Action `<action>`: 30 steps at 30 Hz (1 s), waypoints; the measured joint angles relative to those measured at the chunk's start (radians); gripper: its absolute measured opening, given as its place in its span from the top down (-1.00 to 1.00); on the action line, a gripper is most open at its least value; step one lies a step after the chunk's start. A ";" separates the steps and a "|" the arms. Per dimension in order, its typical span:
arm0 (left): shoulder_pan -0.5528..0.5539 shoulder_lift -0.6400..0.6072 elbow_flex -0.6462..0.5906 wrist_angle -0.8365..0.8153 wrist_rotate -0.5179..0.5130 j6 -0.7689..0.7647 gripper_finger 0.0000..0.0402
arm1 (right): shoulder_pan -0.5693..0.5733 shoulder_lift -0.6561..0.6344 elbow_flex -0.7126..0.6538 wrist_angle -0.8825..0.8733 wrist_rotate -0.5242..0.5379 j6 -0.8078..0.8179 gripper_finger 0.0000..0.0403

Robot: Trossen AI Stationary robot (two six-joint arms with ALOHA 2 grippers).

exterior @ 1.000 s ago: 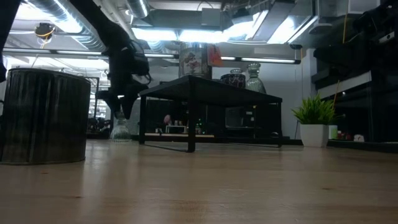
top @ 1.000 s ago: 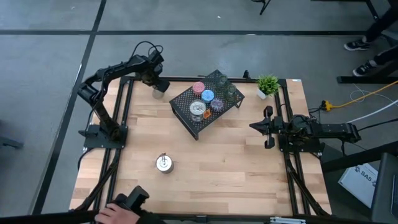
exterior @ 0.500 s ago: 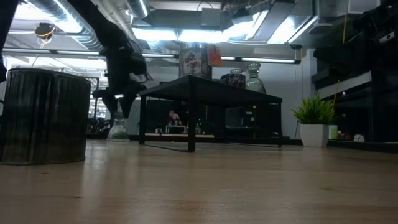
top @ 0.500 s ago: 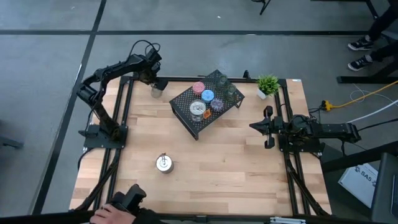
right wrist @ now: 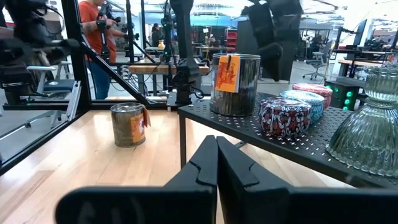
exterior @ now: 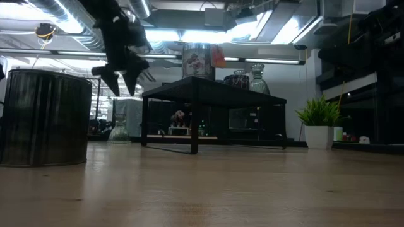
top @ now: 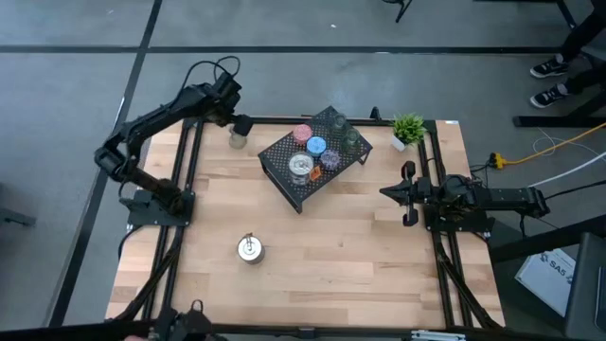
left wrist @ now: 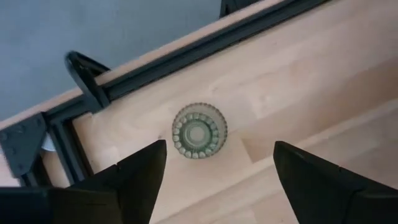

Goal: Pick & Place candle stick holders
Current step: Put the green glass candle holder on the shelf aligned with the green glass candle holders

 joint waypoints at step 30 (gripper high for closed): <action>-0.317 -0.361 -0.699 0.644 -0.432 -0.287 -0.45 | 0.000 0.000 0.000 0.000 0.000 0.000 1.00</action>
